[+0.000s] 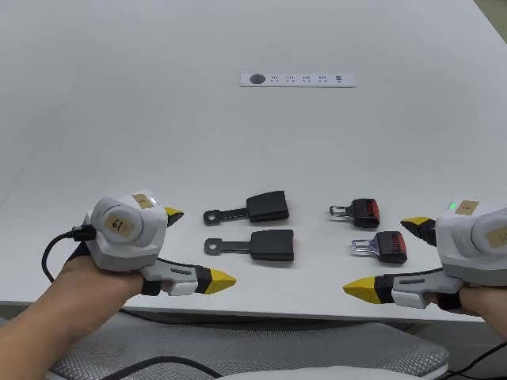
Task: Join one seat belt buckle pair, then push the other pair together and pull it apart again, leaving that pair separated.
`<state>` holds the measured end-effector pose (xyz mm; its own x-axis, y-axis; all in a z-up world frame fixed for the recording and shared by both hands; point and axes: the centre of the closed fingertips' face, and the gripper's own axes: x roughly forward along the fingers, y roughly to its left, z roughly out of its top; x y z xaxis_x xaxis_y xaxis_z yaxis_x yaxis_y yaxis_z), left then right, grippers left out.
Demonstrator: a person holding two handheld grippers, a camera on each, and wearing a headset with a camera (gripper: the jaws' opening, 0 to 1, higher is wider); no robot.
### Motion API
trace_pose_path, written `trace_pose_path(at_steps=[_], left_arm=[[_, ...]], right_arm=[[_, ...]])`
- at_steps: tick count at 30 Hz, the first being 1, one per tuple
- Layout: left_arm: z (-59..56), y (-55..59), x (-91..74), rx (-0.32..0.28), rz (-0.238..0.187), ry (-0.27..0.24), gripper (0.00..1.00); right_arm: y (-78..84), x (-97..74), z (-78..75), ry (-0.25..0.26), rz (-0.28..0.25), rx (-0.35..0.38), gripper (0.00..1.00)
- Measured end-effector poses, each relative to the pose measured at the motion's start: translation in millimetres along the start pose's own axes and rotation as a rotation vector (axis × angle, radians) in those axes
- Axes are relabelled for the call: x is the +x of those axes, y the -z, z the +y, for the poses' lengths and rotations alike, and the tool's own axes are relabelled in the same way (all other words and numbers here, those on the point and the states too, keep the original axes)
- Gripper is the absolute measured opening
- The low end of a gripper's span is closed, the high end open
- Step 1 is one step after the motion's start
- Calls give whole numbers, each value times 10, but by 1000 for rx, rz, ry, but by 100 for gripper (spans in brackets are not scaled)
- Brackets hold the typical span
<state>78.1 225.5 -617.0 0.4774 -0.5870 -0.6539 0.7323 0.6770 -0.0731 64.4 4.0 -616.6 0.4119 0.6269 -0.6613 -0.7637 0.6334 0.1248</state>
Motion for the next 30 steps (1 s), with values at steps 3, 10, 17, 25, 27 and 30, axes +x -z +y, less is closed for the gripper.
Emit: trace_pose_path(at_steps=[3, 10, 17, 25, 27, 30], left_arm=[[-16, -3, -3, 0, 1, 2, 92], [-40, -10, 1, 1, 5, 6, 92], [-25, 9, 13, 2, 10, 8, 92], [-48, 9, 11, 6, 14, 13, 91], [-52, 13, 11, 7, 16, 14, 90], [-60, 17, 12, 8, 19, 17, 90]], right_arm=[[15, 5, 1, -3, 2, 1, 95], [44, 7, -19, -3, 3, 7, 95], [46, 14, -1, -8, 8, 8, 93], [45, 23, 27, -14, 7, 7, 93], [49, 21, 34, -18, 9, 8, 92], [67, 26, 28, -18, 12, 8, 92]])
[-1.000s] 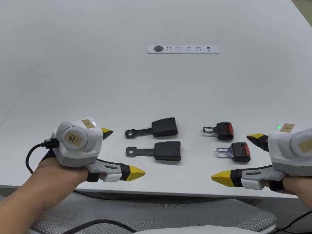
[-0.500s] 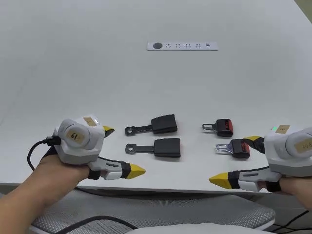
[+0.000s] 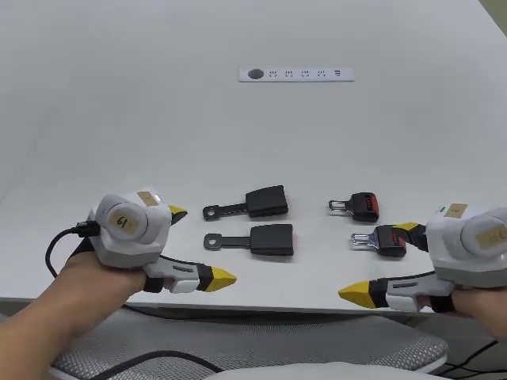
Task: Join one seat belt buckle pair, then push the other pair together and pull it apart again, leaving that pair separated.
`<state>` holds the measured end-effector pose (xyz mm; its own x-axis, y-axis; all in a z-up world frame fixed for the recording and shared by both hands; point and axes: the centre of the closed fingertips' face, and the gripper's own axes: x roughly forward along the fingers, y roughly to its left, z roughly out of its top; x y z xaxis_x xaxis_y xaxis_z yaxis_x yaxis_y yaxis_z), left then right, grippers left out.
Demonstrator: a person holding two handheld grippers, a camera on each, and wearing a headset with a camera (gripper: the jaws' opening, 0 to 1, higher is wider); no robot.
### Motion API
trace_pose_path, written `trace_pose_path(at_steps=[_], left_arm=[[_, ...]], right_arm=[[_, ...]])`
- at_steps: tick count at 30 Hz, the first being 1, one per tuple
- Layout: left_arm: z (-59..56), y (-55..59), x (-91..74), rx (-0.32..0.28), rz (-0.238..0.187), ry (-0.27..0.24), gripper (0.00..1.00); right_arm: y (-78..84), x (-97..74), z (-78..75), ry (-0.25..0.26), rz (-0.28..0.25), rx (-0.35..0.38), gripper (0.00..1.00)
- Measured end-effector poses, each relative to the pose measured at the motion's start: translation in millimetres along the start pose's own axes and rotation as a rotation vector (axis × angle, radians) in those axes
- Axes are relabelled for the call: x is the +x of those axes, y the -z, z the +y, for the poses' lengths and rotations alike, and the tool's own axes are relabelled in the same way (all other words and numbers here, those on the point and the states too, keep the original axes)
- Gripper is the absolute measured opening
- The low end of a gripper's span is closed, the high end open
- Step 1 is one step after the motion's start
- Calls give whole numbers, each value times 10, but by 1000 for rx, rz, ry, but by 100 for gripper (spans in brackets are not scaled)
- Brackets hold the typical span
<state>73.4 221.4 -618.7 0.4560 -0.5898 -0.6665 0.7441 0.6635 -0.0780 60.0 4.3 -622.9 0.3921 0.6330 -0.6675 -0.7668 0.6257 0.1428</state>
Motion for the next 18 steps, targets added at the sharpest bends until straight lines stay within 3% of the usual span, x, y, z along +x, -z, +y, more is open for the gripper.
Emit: trace_pose_path(at_steps=[18], left_arm=[[-3, 5, -2, 2, 0, 4, 88]], right_arm=[[4, -12, 28, -2, -1, 4, 91]])
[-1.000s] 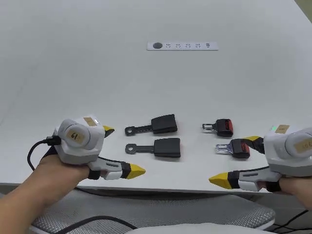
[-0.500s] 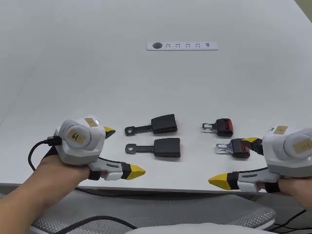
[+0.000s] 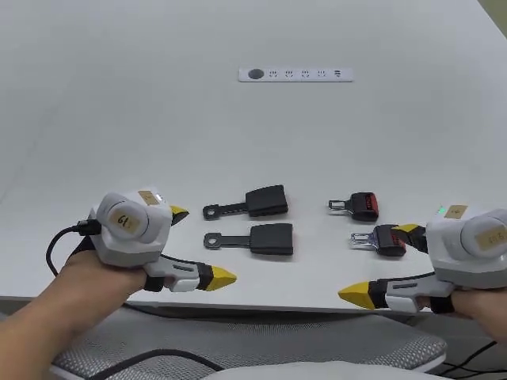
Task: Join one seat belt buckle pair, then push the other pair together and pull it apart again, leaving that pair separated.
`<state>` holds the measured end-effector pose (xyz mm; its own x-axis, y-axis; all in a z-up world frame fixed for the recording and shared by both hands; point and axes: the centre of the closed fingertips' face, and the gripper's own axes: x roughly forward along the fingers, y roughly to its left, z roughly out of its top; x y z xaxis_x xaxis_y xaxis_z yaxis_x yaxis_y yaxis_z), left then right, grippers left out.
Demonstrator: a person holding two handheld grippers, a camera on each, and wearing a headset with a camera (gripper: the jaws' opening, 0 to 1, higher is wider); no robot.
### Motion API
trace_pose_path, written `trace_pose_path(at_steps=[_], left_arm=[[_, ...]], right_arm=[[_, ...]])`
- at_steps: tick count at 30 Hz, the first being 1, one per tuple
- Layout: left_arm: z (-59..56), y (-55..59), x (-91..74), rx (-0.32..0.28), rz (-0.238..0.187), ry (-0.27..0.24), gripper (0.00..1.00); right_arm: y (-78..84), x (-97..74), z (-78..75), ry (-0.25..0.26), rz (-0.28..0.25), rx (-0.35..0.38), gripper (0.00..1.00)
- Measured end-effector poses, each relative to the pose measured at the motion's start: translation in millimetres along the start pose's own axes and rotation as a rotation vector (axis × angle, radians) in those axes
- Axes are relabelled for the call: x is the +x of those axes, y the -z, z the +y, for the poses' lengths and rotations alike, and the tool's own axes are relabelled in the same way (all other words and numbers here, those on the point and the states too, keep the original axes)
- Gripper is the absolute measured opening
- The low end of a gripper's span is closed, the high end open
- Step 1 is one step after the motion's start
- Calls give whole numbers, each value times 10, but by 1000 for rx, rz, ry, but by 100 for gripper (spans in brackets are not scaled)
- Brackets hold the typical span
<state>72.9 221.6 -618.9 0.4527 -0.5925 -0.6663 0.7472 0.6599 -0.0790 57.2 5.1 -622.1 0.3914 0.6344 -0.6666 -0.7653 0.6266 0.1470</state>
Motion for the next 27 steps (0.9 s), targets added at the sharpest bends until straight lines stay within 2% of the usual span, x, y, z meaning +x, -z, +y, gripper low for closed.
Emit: trace_pose_path(at_steps=[27], left_arm=[[-32, -10, 0, 0, 2, 3, 88]], right_arm=[[-55, -10, -62, 15, -9, -11, 93]])
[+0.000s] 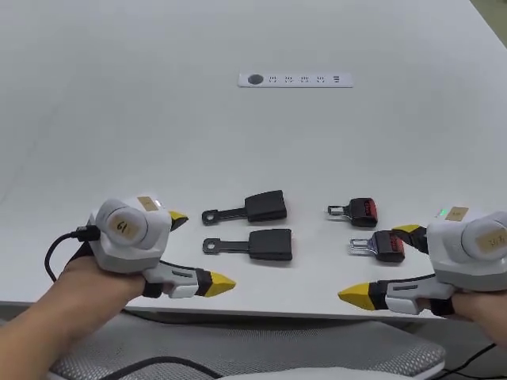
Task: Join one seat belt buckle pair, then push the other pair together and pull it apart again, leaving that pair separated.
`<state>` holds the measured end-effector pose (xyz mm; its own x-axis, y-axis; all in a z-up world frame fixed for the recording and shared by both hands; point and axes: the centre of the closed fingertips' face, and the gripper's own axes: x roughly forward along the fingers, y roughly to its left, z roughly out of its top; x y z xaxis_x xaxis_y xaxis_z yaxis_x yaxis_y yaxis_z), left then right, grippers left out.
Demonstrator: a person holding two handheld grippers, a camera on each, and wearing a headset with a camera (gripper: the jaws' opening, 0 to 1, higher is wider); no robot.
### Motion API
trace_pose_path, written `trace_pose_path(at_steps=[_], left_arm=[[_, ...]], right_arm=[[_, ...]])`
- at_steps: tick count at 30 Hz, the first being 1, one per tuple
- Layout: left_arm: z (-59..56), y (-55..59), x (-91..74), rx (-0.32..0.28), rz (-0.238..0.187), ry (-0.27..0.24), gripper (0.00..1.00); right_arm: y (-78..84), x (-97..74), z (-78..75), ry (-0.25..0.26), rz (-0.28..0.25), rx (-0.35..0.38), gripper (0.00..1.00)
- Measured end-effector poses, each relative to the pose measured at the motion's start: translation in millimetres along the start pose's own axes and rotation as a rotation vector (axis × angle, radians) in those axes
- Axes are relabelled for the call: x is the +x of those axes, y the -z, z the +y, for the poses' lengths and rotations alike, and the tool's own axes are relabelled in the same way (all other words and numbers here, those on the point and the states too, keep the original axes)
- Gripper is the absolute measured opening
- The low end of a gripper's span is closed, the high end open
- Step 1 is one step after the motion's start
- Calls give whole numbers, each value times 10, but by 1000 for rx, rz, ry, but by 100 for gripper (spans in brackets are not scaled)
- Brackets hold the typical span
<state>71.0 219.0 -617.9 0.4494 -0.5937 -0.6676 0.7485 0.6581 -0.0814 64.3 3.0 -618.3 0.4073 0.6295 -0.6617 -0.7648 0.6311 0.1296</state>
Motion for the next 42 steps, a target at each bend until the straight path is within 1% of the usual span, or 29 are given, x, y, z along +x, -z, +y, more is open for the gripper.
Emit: trace_pose_path(at_steps=[6, 10, 12, 15, 18, 20, 22, 27, 30, 31, 32, 33, 34, 35, 36, 37, 39, 41, 42], left_arm=[[-7, -11, -4, -2, 0, 0, 88], [6, -6, 1, -3, 1, -1, 88], [8, -4, 2, -3, 2, -1, 88], [4, -5, 5, -3, 1, 0, 88], [8, -5, 10, -4, 2, 0, 88], [14, -4, 12, -4, 2, 0, 89], [29, -3, 12, -5, 0, -5, 90], [62, -3, 3, -15, -6, -14, 91], [102, -3, -1, -22, -11, -25, 94], [118, -6, -6, -24, -14, -33, 96], [146, -27, -9, -17, -27, -47, 100], [150, -75, -24, 13, -54, -48, 100], [149, -112, -34, 20, -70, -56, 100], [136, -125, -36, 20, -81, -55, 100], [162, -102, -27, 22, -73, -53, 100], [161, -78, -14, 21, -65, -48, 100], [124, -37, 4, 4, -42, -28, 100], [98, -52, 13, 22, -40, -19, 100], [99, -37, 18, 23, -37, -14, 100]], right_arm=[[-2, 5, -27, 7, -3, -1, 93], [-17, 0, -84, 38, -9, -8, 95], [-23, -11, -124, 57, -8, -24, 96], [-41, -23, -147, 62, -17, -13, 97], [-60, -33, -184, 81, -29, -13, 99], [-64, -46, -223, 104, -34, -6, 100], [-77, -51, -248, 106, -43, -2, 100], [-90, -72, -255, 120, -41, -3, 100], [-108, -77, -296, 134, -41, -28, 100], [-71, -92, -341, 147, -5, -102, 100], [-31, -100, -368, 167, 31, -142, 99], [-37, -109, -344, 168, 46, -170, 99], [-64, -94, -303, 152, 23, -138, 100], [-69, -92, -325, 148, 21, -137, 100], [-72, -93, -334, 153, 20, -138, 100], [-79, -85, -349, 154, 16, -146, 100], [-85, -86, -377, 159, 16, -132, 100], [-96, -92, -394, 156, 9, -135, 100], [-85, -83, -411, 153, 16, -145, 100]])
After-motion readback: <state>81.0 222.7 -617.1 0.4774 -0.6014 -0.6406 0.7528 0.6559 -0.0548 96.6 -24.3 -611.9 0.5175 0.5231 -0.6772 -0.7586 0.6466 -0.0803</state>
